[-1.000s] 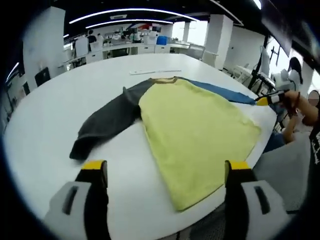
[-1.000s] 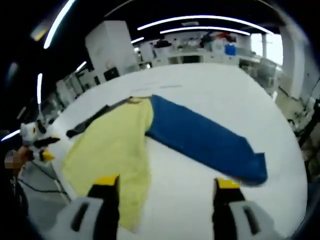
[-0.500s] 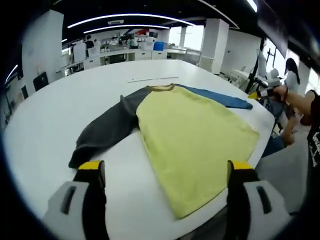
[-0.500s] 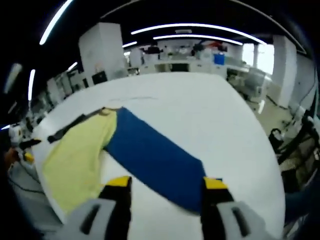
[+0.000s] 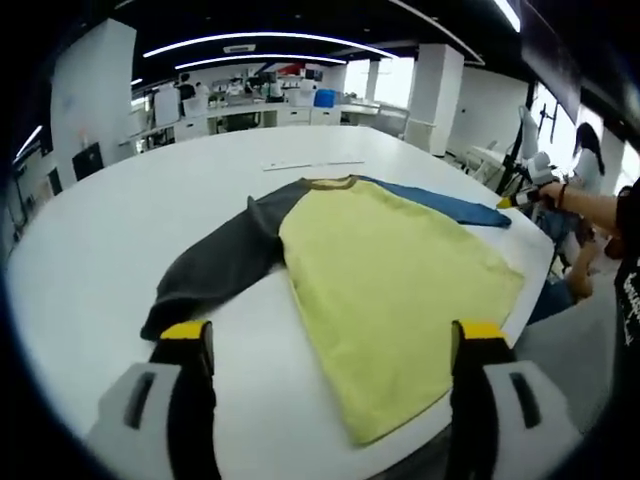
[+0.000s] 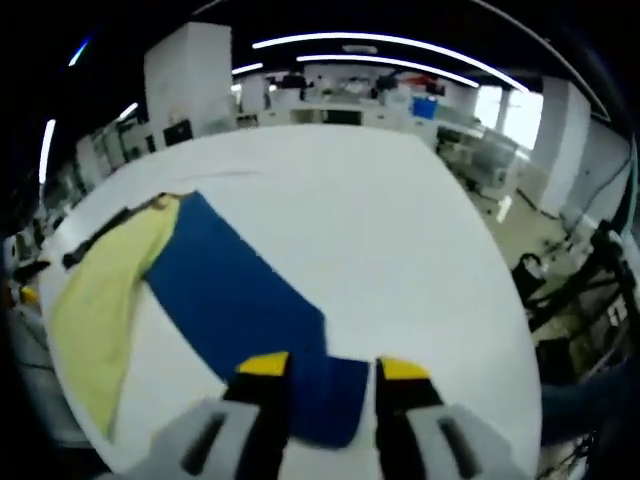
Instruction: Fold the garment on the visible template until the final outline fits inside the template.
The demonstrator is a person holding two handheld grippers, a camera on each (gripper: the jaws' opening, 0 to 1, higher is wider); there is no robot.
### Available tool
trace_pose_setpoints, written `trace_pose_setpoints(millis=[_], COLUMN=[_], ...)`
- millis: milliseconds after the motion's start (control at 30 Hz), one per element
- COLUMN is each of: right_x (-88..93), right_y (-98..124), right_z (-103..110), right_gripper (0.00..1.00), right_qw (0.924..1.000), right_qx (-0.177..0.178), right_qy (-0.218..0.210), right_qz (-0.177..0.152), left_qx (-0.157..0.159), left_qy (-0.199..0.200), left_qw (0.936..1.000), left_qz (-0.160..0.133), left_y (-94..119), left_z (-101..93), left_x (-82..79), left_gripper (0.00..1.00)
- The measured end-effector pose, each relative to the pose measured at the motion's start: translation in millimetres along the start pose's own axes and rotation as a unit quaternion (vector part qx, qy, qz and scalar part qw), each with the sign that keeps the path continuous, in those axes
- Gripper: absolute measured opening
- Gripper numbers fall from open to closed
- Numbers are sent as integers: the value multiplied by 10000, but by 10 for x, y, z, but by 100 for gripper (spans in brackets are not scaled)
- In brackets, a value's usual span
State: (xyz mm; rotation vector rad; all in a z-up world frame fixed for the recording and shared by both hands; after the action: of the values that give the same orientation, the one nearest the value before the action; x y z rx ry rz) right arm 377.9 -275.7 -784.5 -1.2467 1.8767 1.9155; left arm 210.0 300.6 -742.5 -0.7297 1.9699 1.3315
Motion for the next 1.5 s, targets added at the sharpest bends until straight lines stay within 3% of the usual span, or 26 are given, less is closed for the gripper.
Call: trace_pose_setpoints(millis=[133, 333, 400, 467, 600, 767, 1000, 1167, 1500], right_x=[79, 150, 204, 152, 187, 142, 123, 122, 10], right_y=[-125, -184, -201, -193, -237, -161, -20, 14, 24], right_z=[-151, -121, -14, -86, -45, -82, -265, -431, -515], right_gripper=[23, 18, 17, 14, 0, 0, 0, 0, 0], right_qw=[9998, 9990, 9987, 9989, 9987, 9987, 9985, 9978, 9961], right_qx=[16, -188, -245, -221, -316, -269, 125, 304, 515], right_qy=[-139, -332, -324, -335, -257, -291, -495, -574, -721], right_qz=[145, 243, 322, 261, 300, 313, 192, 134, 16], left_qx=[-36, -41, -43, -47, -53, -51, -58, -64, -66], left_qy=[9, -7, -6, 0, -36, -22, -48, -32, -42], left_qw=[10000, 10000, 10000, 10000, 10000, 10000, 10000, 10000, 10000], left_qz=[21, -8, 3, 3, 54, 41, 15, 9, -6], left_y=[1, -13, -18, -25, -33, -31, -24, -31, -49], left_z=[8, -49, -62, -70, -72, -58, -56, -54, -91], left_x=[-1, -34, -38, -44, -40, -49, -68, -71, -87], left_gripper=[94, 92, 91, 91, 89, 88, 88, 87, 87])
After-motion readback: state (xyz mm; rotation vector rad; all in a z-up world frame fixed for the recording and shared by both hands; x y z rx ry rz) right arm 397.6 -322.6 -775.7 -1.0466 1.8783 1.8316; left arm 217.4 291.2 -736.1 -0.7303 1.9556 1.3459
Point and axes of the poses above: the point that each gripper's makers call its tool centre point, and the gripper's own axes: y roughly backward along the fingers, z roughly to its left, x roughly out of its underside, the point moved 5 cm from there along y, roughly backward along the fingers, and after that the axes turned 13 degrees about y, right-handed, at the moved point
